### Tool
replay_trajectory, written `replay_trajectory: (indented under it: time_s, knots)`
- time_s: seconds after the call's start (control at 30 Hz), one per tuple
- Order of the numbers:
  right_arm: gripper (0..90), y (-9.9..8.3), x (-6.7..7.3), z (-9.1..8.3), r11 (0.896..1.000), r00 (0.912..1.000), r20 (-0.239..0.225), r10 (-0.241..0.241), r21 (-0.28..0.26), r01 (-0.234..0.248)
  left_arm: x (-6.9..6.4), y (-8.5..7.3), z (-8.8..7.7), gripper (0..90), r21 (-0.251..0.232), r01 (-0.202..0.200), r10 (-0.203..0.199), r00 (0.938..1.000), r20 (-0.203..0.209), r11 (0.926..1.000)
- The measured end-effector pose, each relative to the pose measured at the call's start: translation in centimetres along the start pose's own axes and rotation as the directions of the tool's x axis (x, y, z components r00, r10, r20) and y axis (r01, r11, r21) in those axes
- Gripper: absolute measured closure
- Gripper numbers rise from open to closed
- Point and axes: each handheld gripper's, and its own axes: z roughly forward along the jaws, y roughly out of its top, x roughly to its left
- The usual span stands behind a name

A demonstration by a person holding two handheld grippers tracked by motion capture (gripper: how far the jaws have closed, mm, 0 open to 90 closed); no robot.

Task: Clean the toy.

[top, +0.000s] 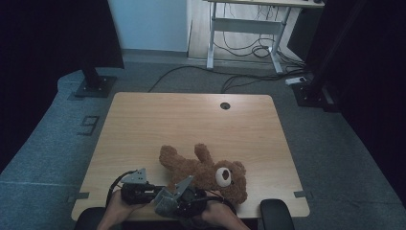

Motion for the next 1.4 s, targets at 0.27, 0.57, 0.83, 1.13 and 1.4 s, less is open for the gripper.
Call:
replay_trajectory:
  time_s: [0.27,0.57,0.83,1.13,1.4]
  knots:
    - [75.7,0.4,-1.0,-6.3,0.995,0.9937,0.11,0.022,-0.1,-0.011,-0.1,-0.1,0.1,75.3,0.011,-0.025,0.025,0.9996,-0.013,0.9996]
    - [75.8,-1.0,-4.4,-12.1,0.984,0.9412,0.307,0.142,-0.151,-0.099,-0.1,-0.1,0.2,74.7,0.013,-0.035,0.035,0.9991,-0.021,0.9993]
    - [75.9,-3.1,-7.5,-11.2,0.969,0.9121,0.333,0.238,-0.138,-0.203,-0.2,0.0,0.5,74.1,0.017,-0.046,0.046,0.9983,-0.035,0.9988]
    - [75.9,-1.2,-7.2,-9.5,0.977,0.9375,0.291,0.191,-0.145,-0.154,-0.4,0.0,0.6,74.0,0.025,-0.065,0.067,0.9959,-0.061,0.9976]
    - [75.8,1.1,-7.2,-8.4,0.983,0.9565,0.253,0.145,-0.146,-0.11,-0.5,0.0,0.8,74.3,0.036,-0.085,0.087,0.9934,-0.074,0.9957]
